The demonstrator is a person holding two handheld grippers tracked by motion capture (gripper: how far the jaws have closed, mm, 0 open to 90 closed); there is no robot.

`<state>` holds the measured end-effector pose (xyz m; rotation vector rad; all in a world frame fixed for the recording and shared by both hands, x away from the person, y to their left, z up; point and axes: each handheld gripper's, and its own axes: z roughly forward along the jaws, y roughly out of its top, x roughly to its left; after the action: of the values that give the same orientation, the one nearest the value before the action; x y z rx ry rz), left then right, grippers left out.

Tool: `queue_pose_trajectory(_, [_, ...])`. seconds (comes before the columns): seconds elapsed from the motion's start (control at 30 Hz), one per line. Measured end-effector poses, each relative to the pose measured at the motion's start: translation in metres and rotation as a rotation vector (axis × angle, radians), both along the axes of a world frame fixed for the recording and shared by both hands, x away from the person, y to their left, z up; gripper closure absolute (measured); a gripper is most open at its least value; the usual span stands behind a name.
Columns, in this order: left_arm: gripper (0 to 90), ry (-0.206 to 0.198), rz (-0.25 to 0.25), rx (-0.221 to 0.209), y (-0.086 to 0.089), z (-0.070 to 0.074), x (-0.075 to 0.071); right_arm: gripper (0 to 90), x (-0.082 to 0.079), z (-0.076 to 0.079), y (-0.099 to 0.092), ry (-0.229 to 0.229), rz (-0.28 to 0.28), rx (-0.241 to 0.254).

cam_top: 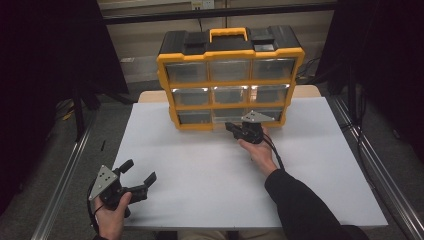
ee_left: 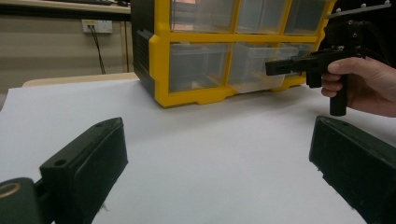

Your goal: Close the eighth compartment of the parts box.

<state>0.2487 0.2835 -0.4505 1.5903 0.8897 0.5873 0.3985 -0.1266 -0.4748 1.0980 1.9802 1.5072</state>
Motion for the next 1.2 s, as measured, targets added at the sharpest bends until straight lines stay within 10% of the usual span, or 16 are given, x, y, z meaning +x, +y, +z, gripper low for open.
queue_pose_trajectory(1.2, [4.0, 0.0, 0.0, -0.006, 0.0, 0.0, 0.0, 90.0, 0.015, 0.0, 0.004, -0.005, -0.046, -0.004])
